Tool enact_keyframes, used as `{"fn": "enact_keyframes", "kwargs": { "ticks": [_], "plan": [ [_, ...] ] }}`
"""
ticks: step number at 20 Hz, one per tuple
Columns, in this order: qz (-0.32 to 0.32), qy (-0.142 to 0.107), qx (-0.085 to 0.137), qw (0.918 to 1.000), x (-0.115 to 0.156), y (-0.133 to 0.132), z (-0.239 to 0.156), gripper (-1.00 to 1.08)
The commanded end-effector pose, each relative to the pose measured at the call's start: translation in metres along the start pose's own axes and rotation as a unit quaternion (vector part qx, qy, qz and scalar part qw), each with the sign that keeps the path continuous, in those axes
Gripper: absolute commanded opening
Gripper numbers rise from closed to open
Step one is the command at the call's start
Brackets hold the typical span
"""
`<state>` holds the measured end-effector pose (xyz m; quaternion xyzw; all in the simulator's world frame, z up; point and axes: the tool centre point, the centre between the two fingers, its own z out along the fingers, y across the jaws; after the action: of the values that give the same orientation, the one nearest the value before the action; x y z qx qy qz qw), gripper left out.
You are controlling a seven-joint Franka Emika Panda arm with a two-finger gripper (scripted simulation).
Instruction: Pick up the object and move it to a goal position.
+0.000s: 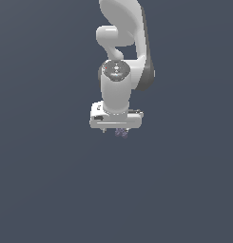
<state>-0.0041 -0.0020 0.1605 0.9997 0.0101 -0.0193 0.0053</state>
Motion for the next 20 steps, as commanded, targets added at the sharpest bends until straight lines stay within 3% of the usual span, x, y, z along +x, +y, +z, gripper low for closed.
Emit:
{"fn": "enact_keyframes", "kwargs": {
  "ticks": [1, 11, 20],
  "plan": [
    [0.0, 0.0, 0.0, 1.0, 0.0, 0.0, 0.0, 1.0],
    [-0.015, -0.011, -0.009, 0.9998, -0.005, 0.01, 0.004, 1.0],
    [0.003, -0.007, -0.006, 1.0, -0.012, 0.003, 0.013, 1.0]
  ]
}}
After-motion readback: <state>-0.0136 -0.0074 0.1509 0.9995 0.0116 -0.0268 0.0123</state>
